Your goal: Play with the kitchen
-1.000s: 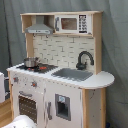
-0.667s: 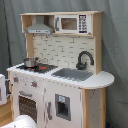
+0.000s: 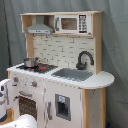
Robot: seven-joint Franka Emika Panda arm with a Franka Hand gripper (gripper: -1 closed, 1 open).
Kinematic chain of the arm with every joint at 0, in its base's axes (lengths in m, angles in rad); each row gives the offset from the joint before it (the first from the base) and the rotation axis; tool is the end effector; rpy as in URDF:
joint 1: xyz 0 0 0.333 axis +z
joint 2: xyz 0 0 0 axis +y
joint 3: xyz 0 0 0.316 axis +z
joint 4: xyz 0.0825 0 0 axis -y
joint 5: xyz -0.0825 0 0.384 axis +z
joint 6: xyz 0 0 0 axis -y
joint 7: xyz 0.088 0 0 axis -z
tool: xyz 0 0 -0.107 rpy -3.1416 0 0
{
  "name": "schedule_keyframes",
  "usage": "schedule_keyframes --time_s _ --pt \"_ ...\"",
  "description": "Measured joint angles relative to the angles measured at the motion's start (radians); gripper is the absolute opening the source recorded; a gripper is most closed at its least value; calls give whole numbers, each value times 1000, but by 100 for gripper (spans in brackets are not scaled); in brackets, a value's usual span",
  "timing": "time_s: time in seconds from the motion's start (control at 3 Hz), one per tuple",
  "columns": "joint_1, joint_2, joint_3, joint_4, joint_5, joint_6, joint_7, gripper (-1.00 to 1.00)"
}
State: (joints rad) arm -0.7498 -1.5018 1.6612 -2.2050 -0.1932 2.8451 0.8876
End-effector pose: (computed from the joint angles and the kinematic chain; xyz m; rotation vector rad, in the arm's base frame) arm 0.2980 0.5032 0.2795 1.7494 0.7369 1.5793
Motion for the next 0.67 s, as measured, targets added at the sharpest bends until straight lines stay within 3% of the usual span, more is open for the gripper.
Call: schedule_keyframes --time_s 0.33,0.67 --pt "-69 0 27 -31 0 67 27 100" --pt "-56 -14 31 -112 0 122 46 100"
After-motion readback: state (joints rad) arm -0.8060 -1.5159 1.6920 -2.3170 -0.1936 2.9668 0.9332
